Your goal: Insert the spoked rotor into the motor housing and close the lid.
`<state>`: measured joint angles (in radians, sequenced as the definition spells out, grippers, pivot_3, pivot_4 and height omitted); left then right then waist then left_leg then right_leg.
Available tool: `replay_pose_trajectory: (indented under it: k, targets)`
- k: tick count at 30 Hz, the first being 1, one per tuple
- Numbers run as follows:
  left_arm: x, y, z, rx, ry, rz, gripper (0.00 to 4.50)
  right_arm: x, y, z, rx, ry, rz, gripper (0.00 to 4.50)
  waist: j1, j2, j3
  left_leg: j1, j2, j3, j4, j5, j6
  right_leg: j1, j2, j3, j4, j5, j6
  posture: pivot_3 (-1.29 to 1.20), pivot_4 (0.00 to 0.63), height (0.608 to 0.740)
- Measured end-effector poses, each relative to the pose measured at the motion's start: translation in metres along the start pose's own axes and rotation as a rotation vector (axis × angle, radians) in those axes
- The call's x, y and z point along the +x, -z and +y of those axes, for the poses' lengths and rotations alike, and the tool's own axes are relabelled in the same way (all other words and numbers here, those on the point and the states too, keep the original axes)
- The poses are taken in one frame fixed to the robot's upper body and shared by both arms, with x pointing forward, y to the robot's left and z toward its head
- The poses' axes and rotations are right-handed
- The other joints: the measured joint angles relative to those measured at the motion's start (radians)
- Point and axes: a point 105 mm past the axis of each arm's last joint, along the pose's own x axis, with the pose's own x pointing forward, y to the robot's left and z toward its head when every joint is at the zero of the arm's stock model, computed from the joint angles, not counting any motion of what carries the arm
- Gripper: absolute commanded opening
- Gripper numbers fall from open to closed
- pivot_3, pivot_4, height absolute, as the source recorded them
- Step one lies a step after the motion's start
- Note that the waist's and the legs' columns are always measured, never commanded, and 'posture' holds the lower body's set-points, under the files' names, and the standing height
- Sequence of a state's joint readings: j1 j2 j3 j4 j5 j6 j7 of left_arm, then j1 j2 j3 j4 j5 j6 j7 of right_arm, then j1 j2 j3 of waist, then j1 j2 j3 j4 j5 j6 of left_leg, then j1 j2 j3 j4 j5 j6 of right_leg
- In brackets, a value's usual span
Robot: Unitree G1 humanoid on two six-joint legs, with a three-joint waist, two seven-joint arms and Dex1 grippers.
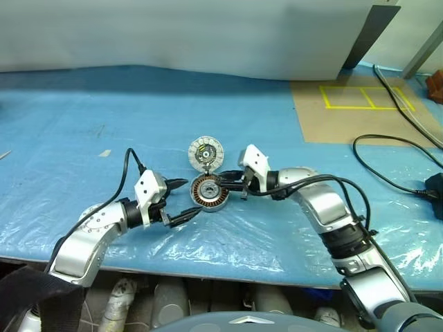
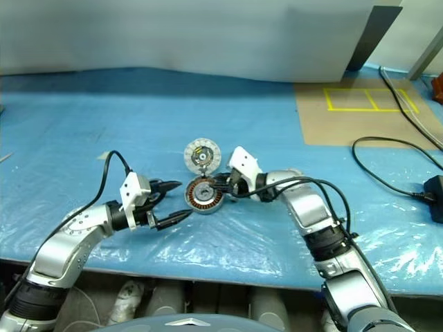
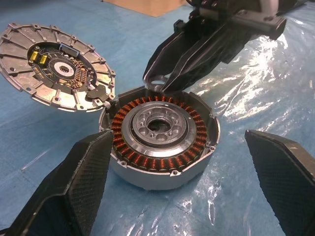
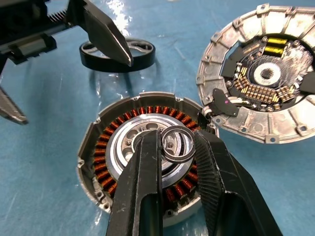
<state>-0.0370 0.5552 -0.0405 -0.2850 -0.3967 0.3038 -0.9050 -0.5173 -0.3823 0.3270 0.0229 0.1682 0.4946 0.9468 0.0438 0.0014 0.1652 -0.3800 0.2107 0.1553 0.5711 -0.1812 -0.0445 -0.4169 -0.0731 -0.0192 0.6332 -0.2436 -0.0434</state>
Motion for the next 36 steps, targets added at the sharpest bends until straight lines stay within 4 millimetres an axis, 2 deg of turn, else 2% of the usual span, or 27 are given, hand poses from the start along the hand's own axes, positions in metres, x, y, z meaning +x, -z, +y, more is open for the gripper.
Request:
replay_pose_trajectory:
  k: [10, 14, 23, 36]
  targets:
    - [-0.008, 0.008, -0.008, 0.008, 0.042, 0.022, 4.5, 0.007, 0.0, 0.007, -0.045, -0.102, 0.02, 0.57, 0.0, 0.0, 0.0, -0.001, 0.0, 0.0, 0.0, 0.0, 0.0, 0.0, 0.0, 0.0, -0.001, 0.0, 0.0, 0.0, 0.15, 0.74]
    - [-0.008, 0.007, -0.007, 0.022, 0.039, 0.011, 4.5, 0.011, -0.001, 0.007, -0.066, -0.123, 0.029, 0.57, 0.0, 0.0, 0.0, 0.0, 0.0, 0.0, 0.0, 0.0, 0.0, 0.0, 0.0, 0.0, -0.001, 0.0, 0.0, 0.0, 0.15, 0.74]
    - [-0.011, 0.018, -0.001, 0.015, 0.017, 0.014, 4.5, 0.017, 0.004, 0.004, -0.124, -0.132, 0.06, 0.57, 0.0, 0.0, 0.0, 0.0, 0.0, 0.0, 0.0, 0.0, 0.0, 0.0, 0.0, 0.0, -0.001, 0.0, 0.0, 0.0, 0.15, 0.74]
    - [-0.008, 0.016, -0.001, 0.03, 0.021, 0.005, 4.5, 0.017, 0.005, 0.005, -0.15, -0.143, 0.066, 0.57, 0.0, 0.0, 0.0, 0.0, 0.0, 0.0, 0.0, 0.0, 0.0, 0.001, 0.0, 0.0, -0.001, 0.0, 0.0, 0.0, 0.15, 0.74]
